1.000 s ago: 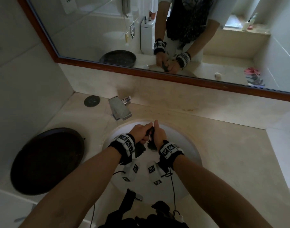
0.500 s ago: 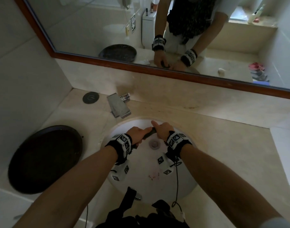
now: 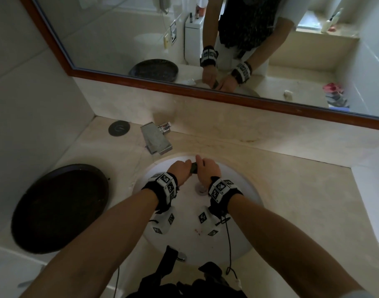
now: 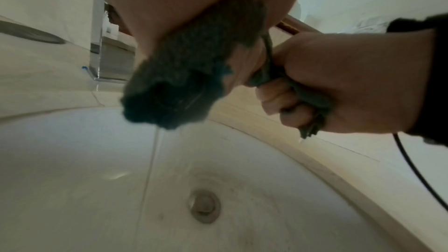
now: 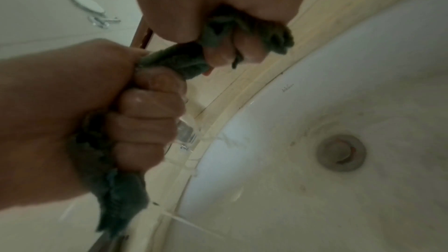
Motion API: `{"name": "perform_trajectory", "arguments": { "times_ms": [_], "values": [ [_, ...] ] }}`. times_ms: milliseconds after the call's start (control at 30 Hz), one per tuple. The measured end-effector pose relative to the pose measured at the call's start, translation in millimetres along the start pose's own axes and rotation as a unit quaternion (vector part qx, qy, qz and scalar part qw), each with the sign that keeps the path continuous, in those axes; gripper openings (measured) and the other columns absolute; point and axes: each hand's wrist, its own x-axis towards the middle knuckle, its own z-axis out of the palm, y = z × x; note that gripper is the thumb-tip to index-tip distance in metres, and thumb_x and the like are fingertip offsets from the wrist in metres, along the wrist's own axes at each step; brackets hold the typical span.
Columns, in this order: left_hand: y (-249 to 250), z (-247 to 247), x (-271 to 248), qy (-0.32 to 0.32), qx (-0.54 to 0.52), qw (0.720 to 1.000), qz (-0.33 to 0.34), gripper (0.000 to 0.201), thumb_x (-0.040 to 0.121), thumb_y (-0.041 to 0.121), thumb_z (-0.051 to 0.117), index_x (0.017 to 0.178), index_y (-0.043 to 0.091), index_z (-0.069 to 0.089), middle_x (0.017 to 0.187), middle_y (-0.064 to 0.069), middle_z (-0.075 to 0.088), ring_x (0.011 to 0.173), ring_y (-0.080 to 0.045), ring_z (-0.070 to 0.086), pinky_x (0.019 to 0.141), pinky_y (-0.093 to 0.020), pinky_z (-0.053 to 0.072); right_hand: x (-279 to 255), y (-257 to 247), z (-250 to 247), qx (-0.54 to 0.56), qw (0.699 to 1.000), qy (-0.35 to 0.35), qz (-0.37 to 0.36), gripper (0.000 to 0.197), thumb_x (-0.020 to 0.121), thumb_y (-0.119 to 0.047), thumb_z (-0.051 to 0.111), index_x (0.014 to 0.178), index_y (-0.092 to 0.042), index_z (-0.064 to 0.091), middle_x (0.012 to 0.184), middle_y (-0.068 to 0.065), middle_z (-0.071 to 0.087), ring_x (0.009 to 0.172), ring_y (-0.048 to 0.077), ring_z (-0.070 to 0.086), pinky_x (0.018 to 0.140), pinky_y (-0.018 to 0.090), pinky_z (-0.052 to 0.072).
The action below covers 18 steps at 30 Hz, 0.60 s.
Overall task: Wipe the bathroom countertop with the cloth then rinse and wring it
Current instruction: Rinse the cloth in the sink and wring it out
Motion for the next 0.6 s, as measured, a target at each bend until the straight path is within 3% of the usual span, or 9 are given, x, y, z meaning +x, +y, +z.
{"name": "perform_trajectory", "arguments": {
  "times_ms": [100, 200, 233, 300, 367, 433, 467, 533, 600],
  "values": [
    [-6.6, 0.2, -1.9, 0.015, 0.102, 0.994, 0.038, 0.037, 0.101, 0.017, 0.035, 0.133, -0.001, 0.037, 0.118, -0.026, 0.058, 0.103, -0.038, 0.059, 0.076, -0.039, 0.044, 1.2, 3.3, -2.3, -0.099, 0.995, -0.017, 0.014, 0.054, 0.101, -0.024, 0.040, 0.150, -0.013, 0.021, 0.127, 0.020, 0.053, 0.110, 0.035, 0.057, 0.088, 0.039, 0.047],
    [-14.8, -1.5, -2.3, -0.003, 0.123, 0.989, 0.083, 0.042, 0.102, 0.023, 0.034, 0.141, 0.008, 0.034, 0.116, -0.022, 0.059, 0.098, -0.035, 0.059, 0.075, -0.037, 0.042, 7.1, 6.5, -9.4, -0.166, 0.984, -0.063, -0.023, 0.053, 0.102, -0.026, 0.037, 0.150, -0.014, 0.021, 0.127, 0.021, 0.051, 0.104, 0.034, 0.058, 0.082, 0.036, 0.048],
    [-17.0, -2.5, -3.0, -0.011, 0.119, 0.988, 0.098, 0.038, 0.103, 0.026, 0.033, 0.136, 0.010, 0.042, 0.108, -0.020, 0.061, 0.093, -0.033, 0.060, 0.073, -0.036, 0.041, 10.0, 7.3, -12.0, -0.150, 0.985, -0.079, -0.020, 0.050, 0.102, -0.026, 0.035, 0.149, -0.013, 0.024, 0.125, 0.021, 0.052, 0.097, 0.032, 0.058, 0.076, 0.034, 0.047],
    [-15.4, -6.0, -4.0, -0.007, 0.115, 0.986, 0.121, 0.037, 0.103, 0.037, 0.031, 0.102, 0.013, 0.059, 0.084, -0.014, 0.060, 0.076, -0.029, 0.057, 0.066, -0.032, 0.039, 12.2, 8.8, -17.6, -0.098, 0.989, -0.105, 0.025, 0.044, 0.103, -0.024, 0.032, 0.146, -0.011, 0.030, 0.119, 0.021, 0.055, 0.088, 0.031, 0.056, 0.071, 0.033, 0.045],
    [-11.1, -8.5, -4.0, -0.002, 0.154, 0.978, 0.143, 0.044, 0.101, 0.045, 0.032, 0.087, 0.013, 0.058, 0.074, -0.008, 0.056, 0.068, -0.026, 0.053, 0.062, -0.031, 0.039, 16.3, 14.1, -18.5, -0.011, 0.988, -0.132, 0.080, 0.034, 0.103, -0.028, 0.037, 0.130, -0.010, 0.047, 0.101, 0.016, 0.060, 0.081, 0.030, 0.059, 0.072, 0.037, 0.047],
    [-7.9, -9.7, -8.6, -0.008, 0.177, 0.973, 0.148, 0.043, 0.099, 0.048, 0.034, 0.086, 0.014, 0.056, 0.074, -0.007, 0.056, 0.066, -0.025, 0.052, 0.060, -0.031, 0.039, 17.7, 18.6, -17.3, 0.111, 0.974, -0.150, 0.128, 0.037, 0.099, -0.042, 0.044, 0.090, -0.009, 0.057, 0.072, 0.008, 0.057, 0.062, 0.024, 0.054, 0.067, 0.037, 0.047],
    [-8.5, -10.2, -7.5, -0.005, 0.199, 0.966, 0.166, 0.040, 0.099, 0.048, 0.035, 0.083, 0.016, 0.053, 0.074, -0.006, 0.055, 0.067, -0.024, 0.051, 0.061, -0.031, 0.039, 20.1, 21.2, -16.6, 0.171, 0.964, -0.138, 0.148, 0.042, 0.097, -0.047, 0.047, 0.081, -0.010, 0.057, 0.067, 0.008, 0.057, 0.059, 0.023, 0.053, 0.066, 0.036, 0.048],
    [-7.0, -6.7, -4.1, 0.002, 0.169, 0.971, 0.170, 0.038, 0.099, 0.044, 0.037, 0.077, 0.016, 0.051, 0.070, -0.004, 0.052, 0.066, -0.022, 0.049, 0.061, -0.031, 0.038, 17.1, 20.3, -17.8, 0.267, 0.944, -0.116, 0.154, 0.044, 0.094, -0.050, 0.052, 0.080, -0.009, 0.061, 0.070, 0.010, 0.062, 0.061, 0.024, 0.058, 0.065, 0.033, 0.050],
    [-1.6, -4.1, -4.6, 0.010, 0.079, 0.988, 0.130, 0.037, 0.100, 0.036, 0.039, 0.078, 0.010, 0.054, 0.067, -0.004, 0.052, 0.063, -0.020, 0.048, 0.059, -0.030, 0.037, 14.3, 18.3, -17.1, 0.325, 0.933, -0.087, 0.131, 0.043, 0.094, -0.048, 0.053, 0.083, -0.008, 0.064, 0.078, 0.011, 0.066, 0.068, 0.025, 0.061, 0.072, 0.036, 0.053]
  ]
}}
